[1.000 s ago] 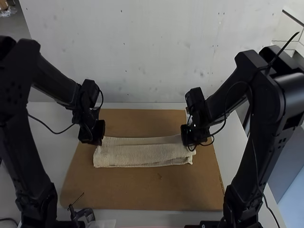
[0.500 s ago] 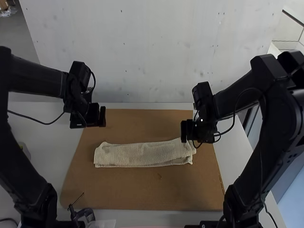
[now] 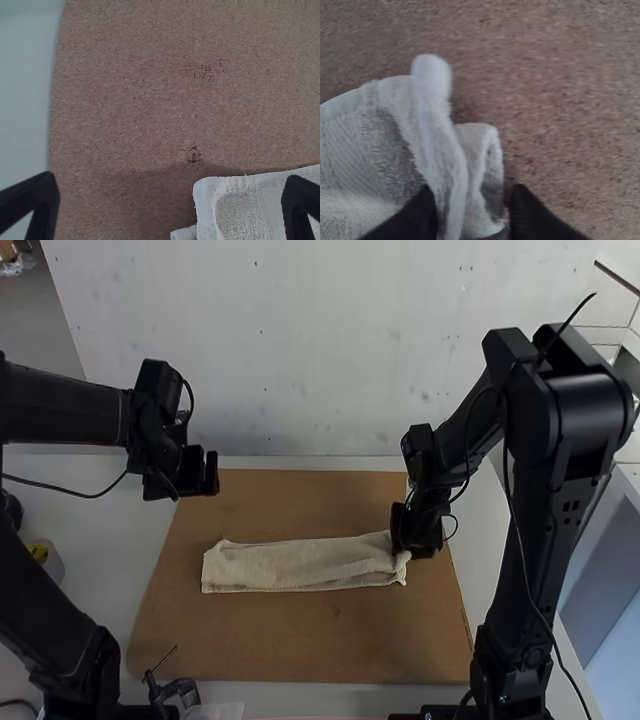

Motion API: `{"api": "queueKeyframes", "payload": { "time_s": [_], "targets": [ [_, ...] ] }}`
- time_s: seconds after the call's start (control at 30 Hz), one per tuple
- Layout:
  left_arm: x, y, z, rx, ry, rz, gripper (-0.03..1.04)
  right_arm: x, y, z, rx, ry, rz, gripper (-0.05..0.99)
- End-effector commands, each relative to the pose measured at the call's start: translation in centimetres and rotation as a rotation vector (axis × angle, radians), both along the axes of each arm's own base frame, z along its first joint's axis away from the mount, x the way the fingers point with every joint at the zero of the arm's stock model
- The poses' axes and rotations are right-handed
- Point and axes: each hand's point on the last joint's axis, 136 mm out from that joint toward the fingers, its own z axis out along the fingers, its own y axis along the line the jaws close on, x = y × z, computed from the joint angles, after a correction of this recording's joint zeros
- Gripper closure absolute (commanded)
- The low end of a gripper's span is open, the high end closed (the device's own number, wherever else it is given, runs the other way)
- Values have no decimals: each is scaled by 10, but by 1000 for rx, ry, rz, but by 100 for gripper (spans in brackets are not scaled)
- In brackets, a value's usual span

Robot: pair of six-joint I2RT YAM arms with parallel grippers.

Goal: Fold the towel.

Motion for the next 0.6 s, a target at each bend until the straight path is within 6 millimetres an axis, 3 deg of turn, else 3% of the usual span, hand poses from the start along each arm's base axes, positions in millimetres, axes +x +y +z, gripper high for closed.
{"api": "queueKeyframes", "payload": {
  "time_s": [0.0,0.2,0.33,0.37,0.47,0.57],
  "targets": [
    [2,8,8,-6,-28,8,2,-6,10,-9,12,47,5,92],
    [-1,7,1,-17,-6,4,2,-6,0,-6,3,75,-11,92],
    [-1,8,7,-17,-23,2,2,3,-24,7,2,42,-51,92],
    [-1,10,10,-18,-34,8,2,10,-48,16,-5,9,-80,92],
    [-5,10,10,-18,-36,8,2,19,-91,33,-26,-53,-125,92],
    [-6,8,9,-20,-32,5,2,22,-122,39,-49,-78,-153,92]
  ]
}}
